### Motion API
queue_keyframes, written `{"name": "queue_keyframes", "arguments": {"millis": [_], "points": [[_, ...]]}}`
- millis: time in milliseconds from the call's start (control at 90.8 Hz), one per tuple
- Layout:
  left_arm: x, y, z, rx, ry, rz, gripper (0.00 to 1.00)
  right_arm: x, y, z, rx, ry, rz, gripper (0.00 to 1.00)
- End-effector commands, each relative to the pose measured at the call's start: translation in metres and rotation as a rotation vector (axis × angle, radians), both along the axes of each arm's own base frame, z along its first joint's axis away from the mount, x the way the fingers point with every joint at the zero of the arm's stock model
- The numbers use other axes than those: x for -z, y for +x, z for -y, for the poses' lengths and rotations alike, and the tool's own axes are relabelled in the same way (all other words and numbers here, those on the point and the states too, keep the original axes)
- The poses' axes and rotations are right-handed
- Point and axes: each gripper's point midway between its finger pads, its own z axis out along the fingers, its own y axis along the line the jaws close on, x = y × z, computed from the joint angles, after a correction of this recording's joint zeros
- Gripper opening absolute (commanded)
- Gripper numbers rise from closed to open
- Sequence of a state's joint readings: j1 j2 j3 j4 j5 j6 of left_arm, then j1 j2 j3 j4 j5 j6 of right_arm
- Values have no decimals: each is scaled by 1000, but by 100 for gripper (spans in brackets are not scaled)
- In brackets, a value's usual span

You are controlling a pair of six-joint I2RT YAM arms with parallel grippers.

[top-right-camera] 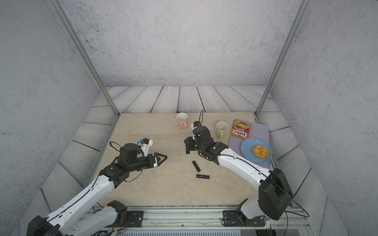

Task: Arrange the lipsticks in the organizer
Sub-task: Pick up the lipstick at the center of the board.

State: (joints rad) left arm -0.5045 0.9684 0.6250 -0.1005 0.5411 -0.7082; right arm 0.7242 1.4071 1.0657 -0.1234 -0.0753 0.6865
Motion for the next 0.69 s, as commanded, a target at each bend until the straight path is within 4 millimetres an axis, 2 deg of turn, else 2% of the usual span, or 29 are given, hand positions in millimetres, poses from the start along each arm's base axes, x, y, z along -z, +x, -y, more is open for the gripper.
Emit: {"name": "queue_keyframes", "arguments": {"millis": [0,88,242,484,682], "points": [[-37,-5,36,131,-146,101,69,-35,-8,-20,-52,210,20,4],[-39,-6,51,174,-175,104,66,-42,-11,-26,-59,303,7,4],[-37,-4,69,224,-186,87,59,-41,-14,-36,-74,393,-39,3],[-40,6,68,197,-150,109,47,-41,-28,-48,-109,426,-60,3],[-45,6,68,209,-137,137,32,-38,-32,-49,-113,430,-66,2]]}}
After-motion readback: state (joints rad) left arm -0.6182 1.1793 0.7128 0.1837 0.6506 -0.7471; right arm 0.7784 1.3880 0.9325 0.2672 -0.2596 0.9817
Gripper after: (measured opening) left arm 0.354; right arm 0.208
